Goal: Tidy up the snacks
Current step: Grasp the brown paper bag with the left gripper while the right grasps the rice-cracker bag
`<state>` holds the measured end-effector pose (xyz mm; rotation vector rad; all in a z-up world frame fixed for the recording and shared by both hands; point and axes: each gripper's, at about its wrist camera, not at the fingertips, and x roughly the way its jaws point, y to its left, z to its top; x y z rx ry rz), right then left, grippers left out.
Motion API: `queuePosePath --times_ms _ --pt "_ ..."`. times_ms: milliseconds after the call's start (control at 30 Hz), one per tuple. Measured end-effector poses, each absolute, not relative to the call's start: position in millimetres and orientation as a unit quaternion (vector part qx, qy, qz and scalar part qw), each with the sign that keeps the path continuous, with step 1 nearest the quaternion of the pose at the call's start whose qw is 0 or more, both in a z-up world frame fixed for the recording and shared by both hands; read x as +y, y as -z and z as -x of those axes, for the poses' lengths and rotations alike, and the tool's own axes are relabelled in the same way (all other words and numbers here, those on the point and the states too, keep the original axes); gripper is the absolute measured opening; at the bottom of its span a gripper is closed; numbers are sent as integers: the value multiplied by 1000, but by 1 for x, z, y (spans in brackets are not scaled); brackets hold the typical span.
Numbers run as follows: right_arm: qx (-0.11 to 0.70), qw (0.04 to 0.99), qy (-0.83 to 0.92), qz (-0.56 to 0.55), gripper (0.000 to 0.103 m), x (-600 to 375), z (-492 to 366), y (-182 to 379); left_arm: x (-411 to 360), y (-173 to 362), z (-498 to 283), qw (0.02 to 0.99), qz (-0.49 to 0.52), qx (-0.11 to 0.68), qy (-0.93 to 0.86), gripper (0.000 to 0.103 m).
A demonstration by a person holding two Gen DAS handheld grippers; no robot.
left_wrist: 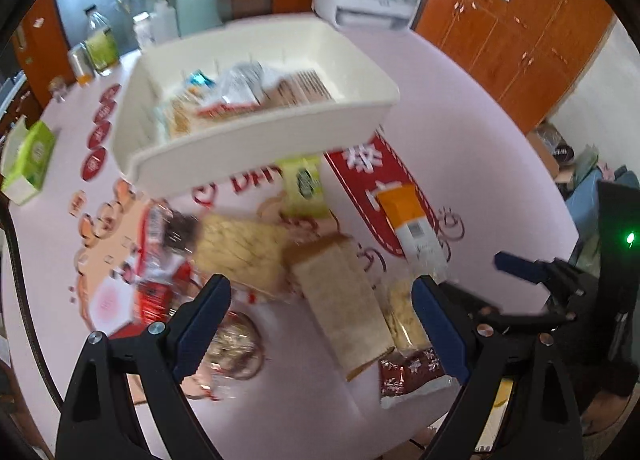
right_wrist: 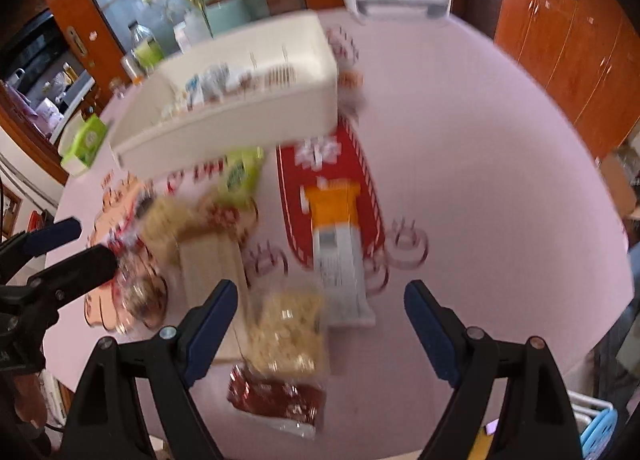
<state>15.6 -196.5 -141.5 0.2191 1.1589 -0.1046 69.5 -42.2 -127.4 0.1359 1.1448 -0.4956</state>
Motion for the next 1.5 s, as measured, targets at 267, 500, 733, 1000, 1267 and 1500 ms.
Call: queuePosePath --times_ms 267,500,733,1000,1267,1500 --pt "588 797 4 -137 60 -184 -9 201 -65 170 -66 780 -69 577 234 91" --pt "575 802 -25 -159 38 -198 -5 194 -74 190 -75 766 -52 601 220 91" --pt "571 806 9 -152 36 -227 0 190 -87 213 -88 753 -47 630 184 91" --pt "576 802 9 -158 36 -235 -6 189 -113 235 -87 744 -91 642 161 80" --pt "579 802 1 -147 36 -231 -16 187 -130 243 -79 729 -104 649 191 57" --pt "573 809 -14 -133 35 -220 -23 171 -123 204 -82 762 -110 606 200 57"
